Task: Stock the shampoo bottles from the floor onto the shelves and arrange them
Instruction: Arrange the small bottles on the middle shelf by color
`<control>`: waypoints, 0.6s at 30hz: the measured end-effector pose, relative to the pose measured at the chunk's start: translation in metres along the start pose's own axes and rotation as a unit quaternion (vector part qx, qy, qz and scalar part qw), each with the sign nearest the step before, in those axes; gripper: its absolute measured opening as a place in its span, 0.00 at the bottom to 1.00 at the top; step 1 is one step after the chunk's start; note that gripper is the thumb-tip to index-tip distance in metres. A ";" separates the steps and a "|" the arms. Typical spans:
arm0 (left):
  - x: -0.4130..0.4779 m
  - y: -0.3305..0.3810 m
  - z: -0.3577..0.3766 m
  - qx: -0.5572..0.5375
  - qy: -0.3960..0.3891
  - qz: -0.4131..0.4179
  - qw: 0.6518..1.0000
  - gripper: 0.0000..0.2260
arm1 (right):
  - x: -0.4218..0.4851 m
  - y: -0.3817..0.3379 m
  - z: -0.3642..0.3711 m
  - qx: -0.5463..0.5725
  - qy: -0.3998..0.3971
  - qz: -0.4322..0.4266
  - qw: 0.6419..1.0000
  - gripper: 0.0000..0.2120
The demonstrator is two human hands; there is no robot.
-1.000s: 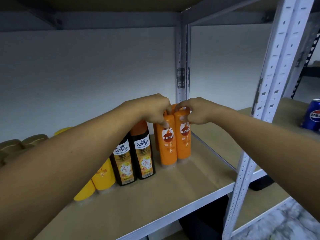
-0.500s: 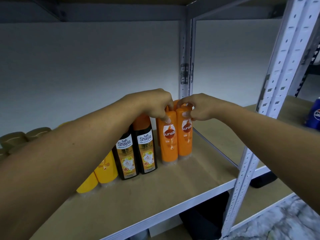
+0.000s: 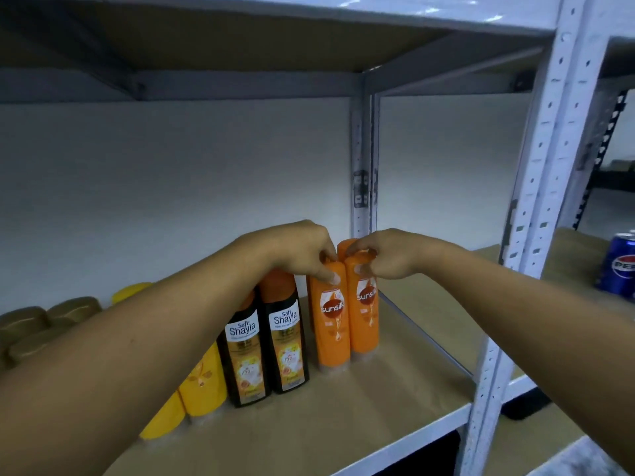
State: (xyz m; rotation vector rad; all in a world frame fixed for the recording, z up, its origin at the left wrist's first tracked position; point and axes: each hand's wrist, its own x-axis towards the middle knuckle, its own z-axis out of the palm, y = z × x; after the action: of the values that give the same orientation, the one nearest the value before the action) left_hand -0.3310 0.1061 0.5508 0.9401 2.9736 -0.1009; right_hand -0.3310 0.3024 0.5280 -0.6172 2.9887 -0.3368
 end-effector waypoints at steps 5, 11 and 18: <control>0.005 -0.016 -0.013 -0.043 0.070 -0.053 0.995 0.17 | 0.010 -0.002 -0.012 0.066 0.082 0.026 0.994 0.23; 0.046 -0.027 -0.009 -0.008 0.072 -0.106 0.992 0.23 | 0.043 -0.008 -0.019 0.087 0.049 0.090 0.991 0.24; 0.075 -0.032 0.002 -0.051 -0.026 -0.143 0.988 0.23 | 0.072 -0.012 -0.016 0.073 -0.033 0.113 0.990 0.20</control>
State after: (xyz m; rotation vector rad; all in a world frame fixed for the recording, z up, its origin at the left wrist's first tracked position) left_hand -0.4109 0.1232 0.5479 0.4885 3.0094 0.0225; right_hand -0.3943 0.2660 0.5447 -0.2671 2.8981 -0.5018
